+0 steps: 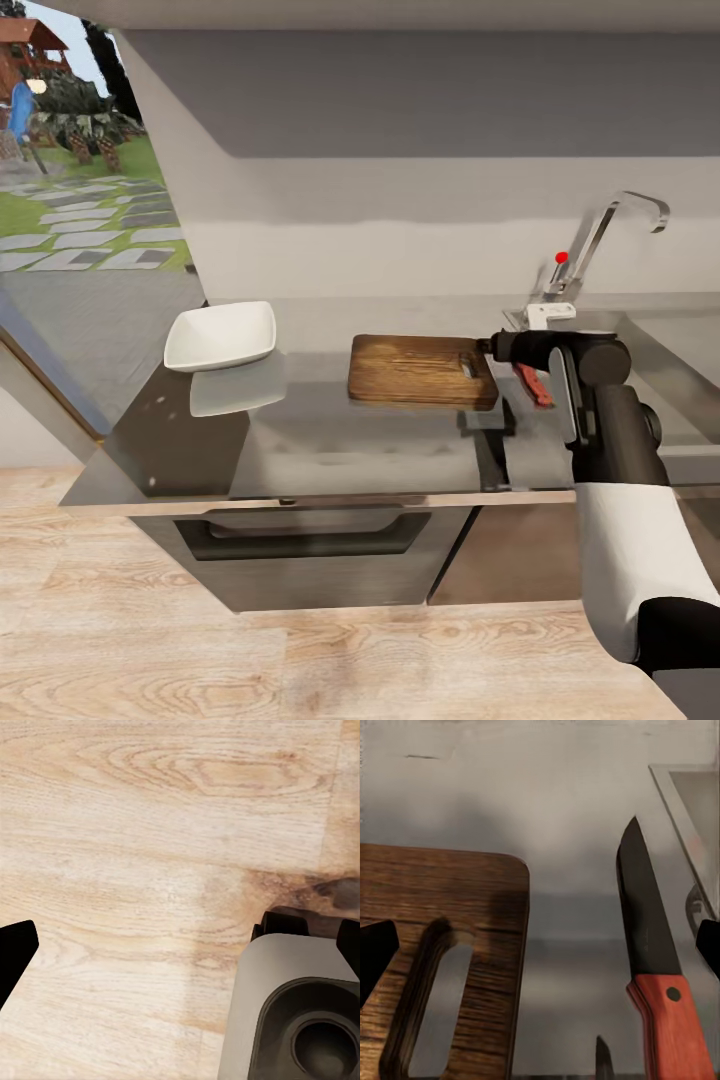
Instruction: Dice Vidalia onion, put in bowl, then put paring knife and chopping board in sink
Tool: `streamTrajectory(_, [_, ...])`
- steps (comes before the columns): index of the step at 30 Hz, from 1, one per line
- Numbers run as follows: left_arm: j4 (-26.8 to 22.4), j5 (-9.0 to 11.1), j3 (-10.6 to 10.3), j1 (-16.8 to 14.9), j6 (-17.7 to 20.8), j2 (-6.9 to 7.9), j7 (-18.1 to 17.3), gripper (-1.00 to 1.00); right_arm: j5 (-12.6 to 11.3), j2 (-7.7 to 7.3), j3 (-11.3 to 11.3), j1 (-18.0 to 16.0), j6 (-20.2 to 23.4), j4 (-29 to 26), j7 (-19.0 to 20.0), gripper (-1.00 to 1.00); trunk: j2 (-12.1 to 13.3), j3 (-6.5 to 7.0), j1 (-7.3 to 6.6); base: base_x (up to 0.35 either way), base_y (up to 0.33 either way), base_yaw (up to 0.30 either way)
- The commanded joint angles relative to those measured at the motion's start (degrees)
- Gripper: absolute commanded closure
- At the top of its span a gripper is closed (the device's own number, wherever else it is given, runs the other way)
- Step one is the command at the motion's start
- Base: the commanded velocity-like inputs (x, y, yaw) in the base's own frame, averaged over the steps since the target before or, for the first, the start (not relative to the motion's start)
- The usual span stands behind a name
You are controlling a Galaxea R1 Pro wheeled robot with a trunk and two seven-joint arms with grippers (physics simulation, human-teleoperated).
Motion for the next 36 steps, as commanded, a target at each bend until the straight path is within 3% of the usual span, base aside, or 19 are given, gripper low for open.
streamTrajectory(1, [0.02, 0.14, 0.01, -0.02, -0.17, 0.00, 0.05, -1.00, 0.58, 0.00, -0.03, -0.04, 0.22, -0.48, 0.55, -1.00, -0.02, -0.04, 0.00, 0.000, 0.000, 0.000])
streamTrajectory(13, [0.02, 0.13, 0.00, -0.02, -0.17, 0.00, 0.05, -1.00, 0.36, 0.16, 0.03, -0.03, 0.22, -2.58, 0.69, -1.00, -0.02, -0.04, 0.00, -0.023, 0.000, 0.000])
streamTrajectory(36, [0.10, 0.14, 0.00, -0.02, -0.17, 0.00, 0.05, -1.00, 0.31, 0.25, 0.55, -0.03, 0.16, -2.55, 0.73, -1.00, -0.02, -0.04, 0.00, -0.321, 0.000, 0.000])
